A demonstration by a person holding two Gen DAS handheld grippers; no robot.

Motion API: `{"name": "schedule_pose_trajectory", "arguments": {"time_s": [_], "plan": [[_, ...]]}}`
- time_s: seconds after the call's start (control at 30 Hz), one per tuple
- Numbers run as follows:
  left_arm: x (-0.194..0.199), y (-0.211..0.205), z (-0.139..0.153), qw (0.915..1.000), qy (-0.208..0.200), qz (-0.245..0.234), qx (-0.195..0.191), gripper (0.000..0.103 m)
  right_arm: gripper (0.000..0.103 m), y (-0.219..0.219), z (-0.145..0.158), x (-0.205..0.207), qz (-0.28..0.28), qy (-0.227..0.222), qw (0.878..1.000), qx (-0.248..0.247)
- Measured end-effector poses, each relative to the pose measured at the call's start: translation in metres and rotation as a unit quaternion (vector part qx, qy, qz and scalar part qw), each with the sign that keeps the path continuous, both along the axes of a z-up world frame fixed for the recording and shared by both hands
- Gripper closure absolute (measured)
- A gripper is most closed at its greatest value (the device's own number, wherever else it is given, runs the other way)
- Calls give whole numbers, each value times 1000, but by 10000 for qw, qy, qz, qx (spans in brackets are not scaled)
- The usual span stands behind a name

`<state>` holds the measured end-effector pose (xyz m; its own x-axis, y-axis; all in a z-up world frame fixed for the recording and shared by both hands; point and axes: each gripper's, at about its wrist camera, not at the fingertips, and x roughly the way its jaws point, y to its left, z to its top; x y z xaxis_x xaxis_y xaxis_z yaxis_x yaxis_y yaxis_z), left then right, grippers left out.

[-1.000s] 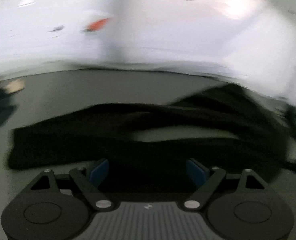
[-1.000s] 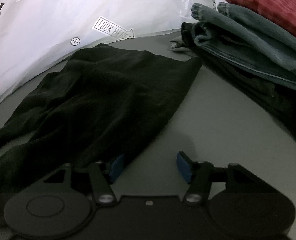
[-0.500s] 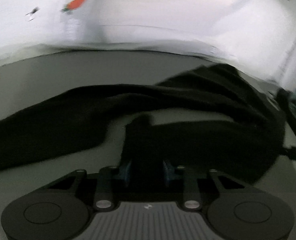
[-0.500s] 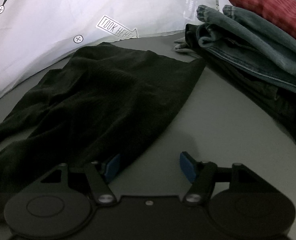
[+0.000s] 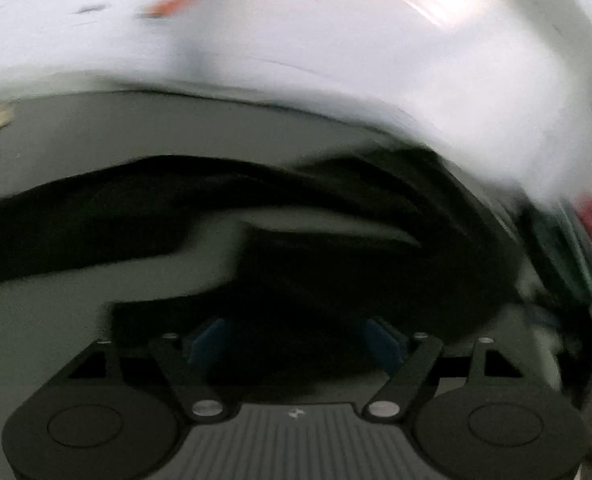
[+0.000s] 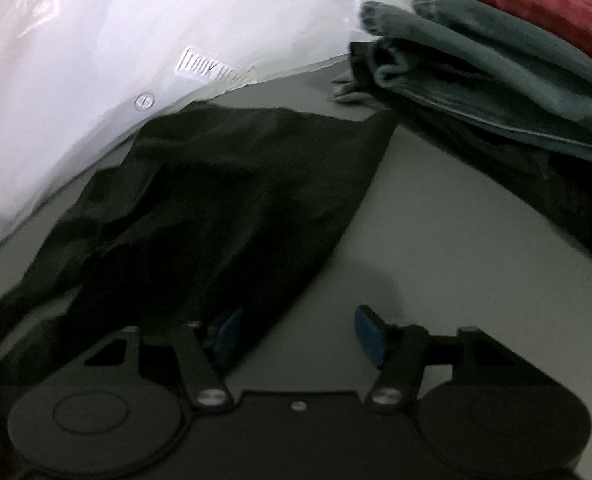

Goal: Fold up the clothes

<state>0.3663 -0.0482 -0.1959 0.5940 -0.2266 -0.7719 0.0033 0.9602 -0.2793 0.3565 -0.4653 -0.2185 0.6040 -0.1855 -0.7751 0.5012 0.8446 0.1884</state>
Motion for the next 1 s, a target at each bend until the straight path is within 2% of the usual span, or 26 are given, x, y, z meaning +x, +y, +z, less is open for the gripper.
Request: {"name": "schedule_pose_trajectory", "arguments": {"time_s": [0.1,0.23,0.27,0.33,0.4,0.47,0.5,0.53,0.6,0.63,0.67,0.8,0.93,1.0], "plan": [[10,28,-20,9933,441,960,477,29,45,-5,3,6,-31,4,9994,-349],[18,31,-35,9940,570,813,468,29,46,-21,2,17,-149,-41,9995,-264],[19,27,-37,9944,560,712,547,29,46,-24,2,20,-186,-50,9994,-301],[21,13,-44,9923,564,571,940,32,46,-30,2,26,-296,-92,9991,-279],[20,1,-48,9901,486,402,1255,40,46,-37,-1,33,-435,-147,9988,-177],[16,-8,-49,9886,308,198,1460,60,46,-43,-5,41,-520,-192,9985,-43],[15,-9,-48,9897,283,181,1392,69,49,-43,-7,46,-501,-208,9985,-2],[15,-7,-47,9905,267,213,1335,86,53,-41,-9,50,-451,-227,9987,-41],[15,-6,-47,9894,261,292,1398,87,76,-30,-13,58,-194,-254,9983,-497],[14,-4,-46,9886,261,318,1447,89,92,-24,-14,62,-71,-195,9966,-795],[14,-1,-45,9868,284,426,1538,91,98,-20,-14,65,40,-111,9950,-994],[6,36,-36,9786,339,1140,1681,92,101,-27,0,52,-138,-182,9963,-823],[-13,93,-24,9652,345,1858,1806,92,101,-25,15,22,-203,-249,9948,-968],[-25,124,-15,9624,329,2038,1763,92,101,-20,23,4,-173,-287,9934,-1097]]}}
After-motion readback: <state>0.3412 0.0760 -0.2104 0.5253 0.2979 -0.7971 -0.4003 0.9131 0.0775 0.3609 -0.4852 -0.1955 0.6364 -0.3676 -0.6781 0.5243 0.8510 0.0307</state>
